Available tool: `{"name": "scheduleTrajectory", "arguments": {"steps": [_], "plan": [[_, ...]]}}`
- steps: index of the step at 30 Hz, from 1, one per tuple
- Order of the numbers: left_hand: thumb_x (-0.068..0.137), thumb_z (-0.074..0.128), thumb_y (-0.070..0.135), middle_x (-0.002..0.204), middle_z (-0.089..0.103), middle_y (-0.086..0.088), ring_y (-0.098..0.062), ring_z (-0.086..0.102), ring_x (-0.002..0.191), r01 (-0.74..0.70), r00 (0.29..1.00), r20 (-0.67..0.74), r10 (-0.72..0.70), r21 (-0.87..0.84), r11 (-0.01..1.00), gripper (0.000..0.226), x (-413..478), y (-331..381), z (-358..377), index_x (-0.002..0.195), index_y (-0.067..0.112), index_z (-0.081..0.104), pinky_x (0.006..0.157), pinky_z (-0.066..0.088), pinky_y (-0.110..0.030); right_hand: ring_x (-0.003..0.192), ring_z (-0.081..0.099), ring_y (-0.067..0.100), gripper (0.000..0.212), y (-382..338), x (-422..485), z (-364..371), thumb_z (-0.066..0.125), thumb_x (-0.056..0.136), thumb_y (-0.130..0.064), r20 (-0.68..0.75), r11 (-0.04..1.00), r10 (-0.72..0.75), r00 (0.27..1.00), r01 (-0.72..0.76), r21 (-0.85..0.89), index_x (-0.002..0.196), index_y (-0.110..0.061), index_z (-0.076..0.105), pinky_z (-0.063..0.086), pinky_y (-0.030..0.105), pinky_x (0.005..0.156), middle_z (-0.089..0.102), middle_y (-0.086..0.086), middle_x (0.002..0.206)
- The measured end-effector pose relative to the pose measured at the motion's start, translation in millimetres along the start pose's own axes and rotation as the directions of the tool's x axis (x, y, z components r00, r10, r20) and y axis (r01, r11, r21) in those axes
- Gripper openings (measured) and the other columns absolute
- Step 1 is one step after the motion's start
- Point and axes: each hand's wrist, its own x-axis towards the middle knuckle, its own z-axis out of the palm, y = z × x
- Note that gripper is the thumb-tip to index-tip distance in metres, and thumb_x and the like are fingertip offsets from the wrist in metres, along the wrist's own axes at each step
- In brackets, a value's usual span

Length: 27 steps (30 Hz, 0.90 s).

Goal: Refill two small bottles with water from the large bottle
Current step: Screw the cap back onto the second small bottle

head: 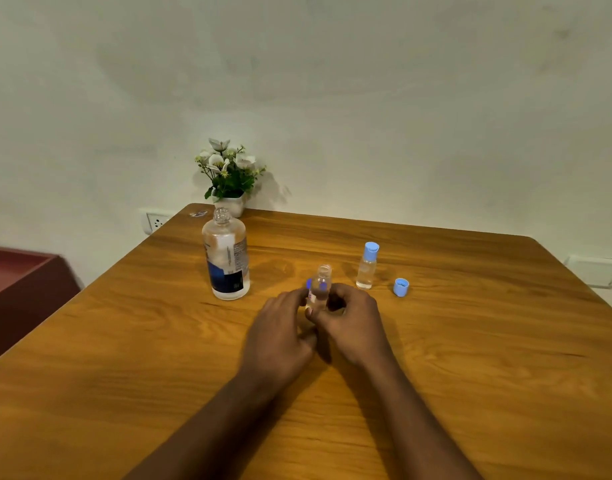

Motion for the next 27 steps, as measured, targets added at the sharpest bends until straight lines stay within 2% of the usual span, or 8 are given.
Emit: {"name": "scheduleTrajectory", "arguments": {"steps": [3,7,12,18,21,23,25,27], "plan": [[0.075,0.07,0.024,0.121,0.055,0.013,-0.007,0.047,0.108,0.004,1.0,-0.007,-0.003,0.016,1.0,0.064,4.8,7.2,11.0,0.133,0.029,0.043,0.085,0.037,-0.021,0.076,0.063,0.002,0.021,1.8,2.2,-4.4,0.08,0.071,-0.026,-0.057,1.0,0.02,0.998,-0.02,-0.003,0.09,-0.028,0.07,0.051,0.026,0.066,0.068,-0.014,0.078],[0.078,0.067,0.021,0.11,0.061,0.01,-0.01,0.052,0.099,-0.023,0.998,-0.053,0.027,0.064,0.998,0.051,13.2,9.2,16.0,0.126,0.026,0.051,0.078,0.044,-0.026,0.069,0.065,0.005,0.021,2.4,3.8,-8.2,0.083,0.067,-0.031,-0.081,0.999,0.021,0.996,-0.023,-0.023,0.082,-0.025,0.07,0.053,0.031,0.062,0.069,-0.01,0.072],[0.079,0.068,0.022,0.104,0.056,0.008,-0.008,0.053,0.09,-0.084,0.994,-0.065,0.088,0.068,0.994,0.035,20.4,10.6,19.3,0.113,0.024,0.06,0.069,0.045,-0.026,0.066,0.065,0.004,0.02,3.1,5.7,-13.4,0.084,0.067,-0.033,-0.085,0.998,0.069,0.994,-0.069,-0.007,0.081,-0.023,0.073,0.051,0.027,0.059,0.069,-0.011,0.068],[0.081,0.066,0.024,0.093,0.057,0.005,-0.012,0.056,0.078,-0.069,0.995,-0.075,0.07,0.01,0.998,0.021,23.2,13.1,18.1,0.102,0.022,0.067,0.063,0.047,-0.032,0.062,0.063,0.011,0.015,-0.9,4.7,-18.3,0.08,0.073,-0.033,-0.012,0.996,0.086,0.996,-0.086,0.007,0.077,-0.019,0.075,0.046,0.032,0.058,0.07,-0.001,0.066],[0.079,0.069,0.022,0.089,0.062,0.003,-0.014,0.059,0.077,-0.076,0.994,-0.081,0.073,-0.033,0.997,0.025,23.5,11.8,17.4,0.104,0.021,0.067,0.065,0.048,-0.037,0.062,0.061,0.014,0.021,-5.1,5.7,-29.7,0.082,0.073,-0.03,0.11,0.992,0.118,0.987,-0.121,0.021,0.086,-0.014,0.076,0.048,0.035,0.062,0.07,0.002,0.068],[0.079,0.072,0.025,0.09,0.066,0.003,-0.013,0.061,0.08,-0.075,0.993,-0.099,0.066,-0.091,0.993,0.028,23.1,11.4,17.1,0.106,0.02,0.067,0.068,0.05,-0.036,0.067,0.063,0.009,0.032,-5.9,7.8,-44.3,0.083,0.073,-0.025,0.174,0.988,0.141,0.975,-0.15,0.043,0.102,-0.014,0.074,0.049,0.031,0.067,0.07,-0.002,0.075],[0.077,0.076,0.028,0.093,0.069,0.003,-0.009,0.063,0.081,-0.057,0.992,-0.119,0.04,-0.145,0.988,0.034,22.3,11.5,17.4,0.109,0.018,0.068,0.072,0.053,-0.035,0.08,0.067,0.008,0.046,-3.5,11.2,-62.9,0.083,0.073,-0.019,0.134,0.981,0.185,0.973,-0.191,0.033,0.117,-0.014,0.068,0.051,0.023,0.074,0.073,-0.002,0.089],[0.074,0.079,0.027,0.094,0.07,0.005,-0.007,0.064,0.081,-0.016,0.993,-0.121,-0.008,-0.194,0.981,0.039,22.4,12.0,17.4,0.11,0.017,0.068,0.075,0.054,-0.036,0.081,0.068,0.006,0.044,3.8,15.4,-81.6,0.081,0.074,-0.013,0.002,0.975,0.214,0.977,-0.214,0.063,0.116,-0.013,0.068,0.049,0.017,0.07,0.073,-0.001,0.088]]}}
